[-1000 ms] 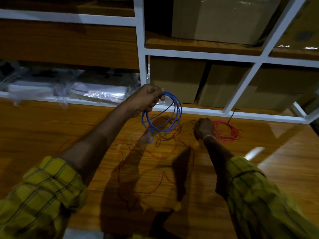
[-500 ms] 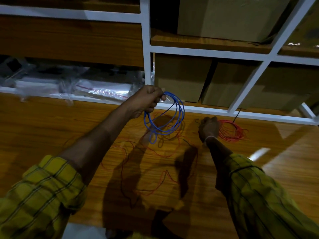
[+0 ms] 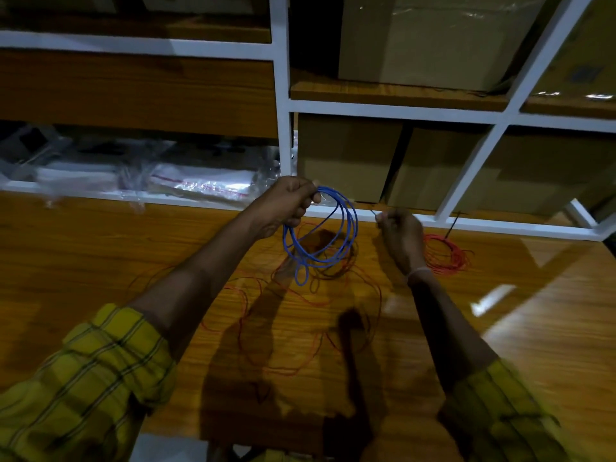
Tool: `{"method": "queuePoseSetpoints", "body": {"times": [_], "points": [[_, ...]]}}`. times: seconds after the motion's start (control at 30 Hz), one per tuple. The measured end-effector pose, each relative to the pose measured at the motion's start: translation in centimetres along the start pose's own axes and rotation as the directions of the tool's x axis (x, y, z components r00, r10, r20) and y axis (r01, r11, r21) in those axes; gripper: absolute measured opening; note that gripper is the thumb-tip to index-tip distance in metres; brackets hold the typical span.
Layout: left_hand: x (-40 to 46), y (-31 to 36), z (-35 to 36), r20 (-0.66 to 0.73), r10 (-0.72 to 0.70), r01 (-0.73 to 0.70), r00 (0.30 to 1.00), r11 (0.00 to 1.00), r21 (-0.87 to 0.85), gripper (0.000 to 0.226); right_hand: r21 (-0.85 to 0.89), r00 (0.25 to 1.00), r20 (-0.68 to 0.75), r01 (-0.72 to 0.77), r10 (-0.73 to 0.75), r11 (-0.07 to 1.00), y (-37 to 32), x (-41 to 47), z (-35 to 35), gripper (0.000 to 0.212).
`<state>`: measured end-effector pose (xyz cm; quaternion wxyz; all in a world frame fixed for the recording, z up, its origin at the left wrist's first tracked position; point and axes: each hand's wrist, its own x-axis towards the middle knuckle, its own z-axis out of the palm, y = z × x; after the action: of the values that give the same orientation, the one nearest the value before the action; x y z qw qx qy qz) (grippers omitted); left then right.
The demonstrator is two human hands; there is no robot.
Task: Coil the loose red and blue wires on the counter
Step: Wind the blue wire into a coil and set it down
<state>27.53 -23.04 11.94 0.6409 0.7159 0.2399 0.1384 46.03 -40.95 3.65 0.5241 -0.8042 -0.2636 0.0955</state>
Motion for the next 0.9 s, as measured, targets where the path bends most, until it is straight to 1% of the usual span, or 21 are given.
{"method": "queuePoseSetpoints", "body": {"times": [0.1,0.13,0.17,0.2,0.27,0.33,0.37,0.4,0.5,0.57,0.63,0.83,0.9], "points": [[0.1,0.0,0.4,0.005,-0.01,0.01,1.0,1.0,-0.002,0.034,0.117,0.979,-0.024,0.203,-0.201,0.972,-5.6,-2.8,-3.5,0.012],[0.1,0.0,0.5,0.008,-0.01,0.01,1.0,1.0,-0.001,0.034,0.131,0.967,0.008,0.251,-0.254,0.959,-7.0,-3.6,-4.4,0.011],[0.1,0.0,0.7,0.013,-0.009,0.009,1.0,1.0,0.003,0.034,0.11,0.949,0.046,0.306,-0.312,0.946,-8.1,-4.2,-5.0,0.011],[0.1,0.0,0.9,0.017,-0.007,0.006,1.0,1.0,0.009,0.034,0.041,0.927,0.084,0.364,-0.366,0.931,-8.7,-4.8,-5.4,0.012],[0.1,0.1,1.4,0.026,-0.002,0.002,1.0,1.0,0.022,0.034,-0.155,0.862,0.188,0.499,-0.47,0.853,-9.0,-5.5,-5.6,0.016],[0.1,0.3,1.8,0.038,0.0,-0.001,0.999,1.0,0.027,0.035,-0.283,0.816,0.269,0.575,-0.512,0.768,-8.9,-5.8,-4.9,0.021],[0.0,0.4,2.1,0.043,0.003,-0.004,0.999,1.0,0.023,0.035,-0.336,0.806,0.276,0.591,-0.523,0.733,-8.9,-5.9,-4.4,0.021],[0.0,0.6,2.4,0.047,0.007,-0.008,0.999,1.0,0.017,0.035,-0.385,0.808,0.254,0.589,-0.532,0.711,-8.9,-6.1,-3.6,0.02],[-0.2,1.1,3.2,0.059,0.022,-0.023,0.998,1.0,0.014,0.035,-0.486,0.824,0.097,0.528,-0.558,0.696,-8.7,-6.6,-1.7,0.012],[-0.4,1.3,3.5,0.074,0.03,-0.031,0.997,0.999,0.012,0.036,-0.512,0.801,-0.006,0.511,-0.598,0.69,-8.6,-6.9,-0.7,0.012],[-0.5,1.5,3.7,0.081,0.029,-0.03,0.996,1.0,0.006,0.036,-0.518,0.766,-0.066,0.522,-0.64,0.678,-8.4,-7.0,-0.1,0.013],[-0.6,1.3,3.6,0.051,0.006,-0.007,0.999,1.0,0.008,0.041,-0.488,0.714,-0.11,0.567,-0.691,0.664,-8.2,-7.2,0.6,0.011],[-0.6,1.3,3.6,0.043,0.006,-0.006,0.999,1.0,0.013,0.039,-0.464,0.709,-0.111,0.583,-0.697,0.667,-8.3,-7.4,0.6,0.012]]}}
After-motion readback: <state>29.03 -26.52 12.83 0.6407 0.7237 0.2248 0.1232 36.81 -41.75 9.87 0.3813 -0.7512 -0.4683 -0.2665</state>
